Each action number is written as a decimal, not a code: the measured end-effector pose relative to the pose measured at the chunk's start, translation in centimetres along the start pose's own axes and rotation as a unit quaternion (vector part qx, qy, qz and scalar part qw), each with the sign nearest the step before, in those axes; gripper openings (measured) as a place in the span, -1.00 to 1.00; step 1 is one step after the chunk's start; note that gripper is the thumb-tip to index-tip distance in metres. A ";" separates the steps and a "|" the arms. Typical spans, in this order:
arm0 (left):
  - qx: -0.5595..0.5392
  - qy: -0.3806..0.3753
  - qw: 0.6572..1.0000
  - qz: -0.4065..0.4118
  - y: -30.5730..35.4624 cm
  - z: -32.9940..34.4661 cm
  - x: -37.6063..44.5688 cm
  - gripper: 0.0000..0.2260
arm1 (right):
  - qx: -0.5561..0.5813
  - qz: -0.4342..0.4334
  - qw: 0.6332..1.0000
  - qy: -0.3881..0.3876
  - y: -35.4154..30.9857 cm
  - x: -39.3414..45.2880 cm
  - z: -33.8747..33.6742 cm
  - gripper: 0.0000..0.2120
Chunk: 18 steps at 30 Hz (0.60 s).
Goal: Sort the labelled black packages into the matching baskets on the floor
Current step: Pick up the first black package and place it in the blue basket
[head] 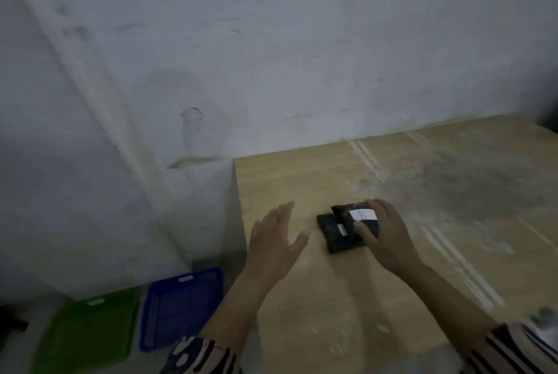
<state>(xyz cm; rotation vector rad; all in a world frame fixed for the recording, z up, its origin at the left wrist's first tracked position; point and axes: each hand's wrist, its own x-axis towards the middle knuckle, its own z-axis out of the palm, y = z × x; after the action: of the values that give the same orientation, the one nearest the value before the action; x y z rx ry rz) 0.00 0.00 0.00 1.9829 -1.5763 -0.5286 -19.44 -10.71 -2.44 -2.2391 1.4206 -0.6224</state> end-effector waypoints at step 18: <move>0.016 -0.076 0.978 -0.193 4.2 13.1 9.3 -0.51 | 0.076 0.056 0.984 -0.152 10.0 8.8 2.3 -0.36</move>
<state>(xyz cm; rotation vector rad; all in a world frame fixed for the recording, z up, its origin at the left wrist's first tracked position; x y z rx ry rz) -9.04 -11.97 -7.19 2.3365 -1.2896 -0.8263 -22.11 -22.44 -8.67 -2.0178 1.2885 -0.3212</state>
